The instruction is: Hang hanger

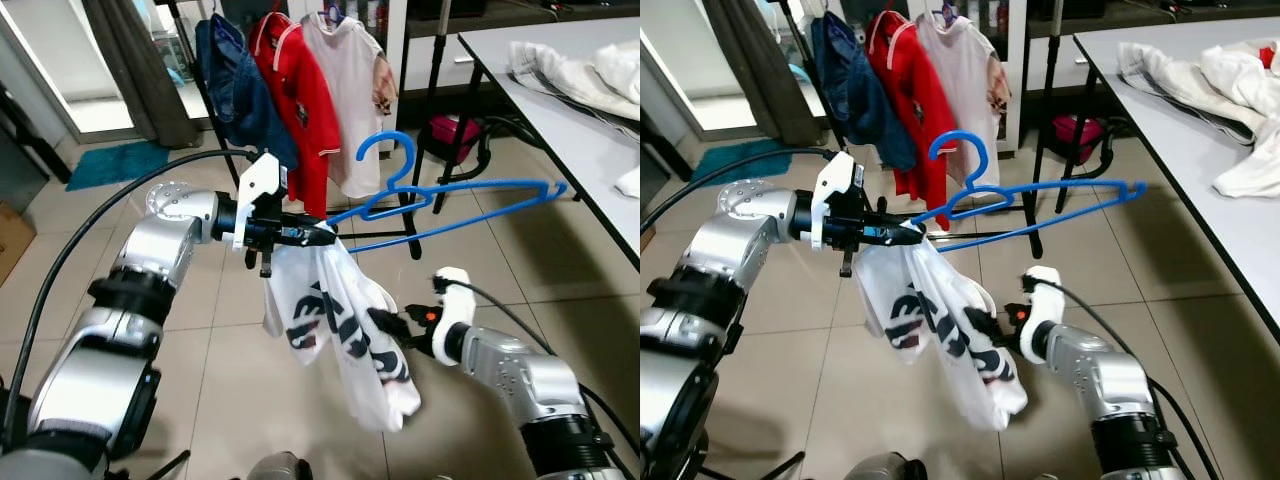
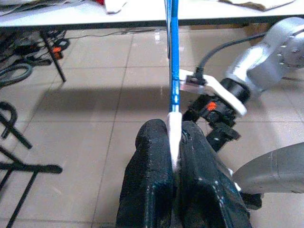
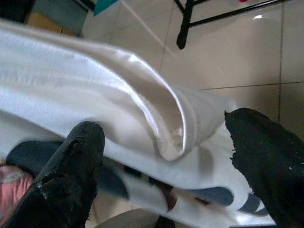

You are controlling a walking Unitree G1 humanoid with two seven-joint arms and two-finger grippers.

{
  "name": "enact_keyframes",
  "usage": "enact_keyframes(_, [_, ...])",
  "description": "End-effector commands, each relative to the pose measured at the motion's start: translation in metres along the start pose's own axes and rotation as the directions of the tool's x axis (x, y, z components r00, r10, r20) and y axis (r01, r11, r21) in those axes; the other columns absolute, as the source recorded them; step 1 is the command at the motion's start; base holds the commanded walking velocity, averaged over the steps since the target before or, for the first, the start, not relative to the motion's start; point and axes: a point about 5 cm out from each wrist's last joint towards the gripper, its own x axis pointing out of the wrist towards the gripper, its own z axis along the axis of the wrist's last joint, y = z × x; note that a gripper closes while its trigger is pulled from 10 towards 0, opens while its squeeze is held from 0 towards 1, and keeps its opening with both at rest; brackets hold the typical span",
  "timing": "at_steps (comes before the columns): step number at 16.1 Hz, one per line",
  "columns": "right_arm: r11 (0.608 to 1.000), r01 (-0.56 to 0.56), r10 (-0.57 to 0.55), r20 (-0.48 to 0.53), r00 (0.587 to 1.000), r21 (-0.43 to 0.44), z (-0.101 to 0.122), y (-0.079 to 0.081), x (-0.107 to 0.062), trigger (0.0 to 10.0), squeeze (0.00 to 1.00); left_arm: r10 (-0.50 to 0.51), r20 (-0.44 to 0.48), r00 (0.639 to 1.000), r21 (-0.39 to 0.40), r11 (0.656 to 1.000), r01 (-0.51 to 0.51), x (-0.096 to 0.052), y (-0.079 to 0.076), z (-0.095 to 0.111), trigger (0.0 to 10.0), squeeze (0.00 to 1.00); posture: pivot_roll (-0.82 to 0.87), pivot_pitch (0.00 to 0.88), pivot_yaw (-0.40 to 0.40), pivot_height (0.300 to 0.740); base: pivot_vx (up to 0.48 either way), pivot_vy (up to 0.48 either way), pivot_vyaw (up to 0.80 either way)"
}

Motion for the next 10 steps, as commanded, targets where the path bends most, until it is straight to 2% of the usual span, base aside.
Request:
enact_keyframes(1, [1.000,-0.009,0.009,0.001,1.000,0.014,-0.001,0.001,0.000,10.0,0.00,0.008,-0.009,1.000,0.010,1.000,-0.008,-0.004,-0.001,0.003,0.0,0.00,0.08,0.099,0.168,0.740,0.000,0.000,0.00])
enact_keyframes(4, [0.999,-0.003,0.003,-0.003,1.000,0.041,-0.003,-0.004,-0.001,10.0,0.00,0.008,-0.010,1.000,-0.004,1.000,-0.008,-0.005,-0.010,-0.001,0.0,0.00,0.07,0.119,0.183,0.740,0.000,0.000,0.00])
enact_keyframes(8, [0.998,-0.038,0.038,0.013,0.999,0.050,0.003,-0.007,-0.010,10.0,0.00,0.021,-0.062,0.998,-0.027,0.999,-0.023,-0.008,-0.018,-0.014,0.0,0.00,0.06,0.138,0.194,0.740,0.000,0.000,0.00])
enact_keyframes(10, [0.999,-0.011,0.011,0.004,1.000,0.047,0.002,-0.011,-0.011,10.0,0.00,0.021,-0.058,0.998,-0.037,0.999,-0.023,-0.008,-0.021,-0.014,0.0,0.00,0.06,0.139,0.195,0.740,0.000,0.000,0.00])
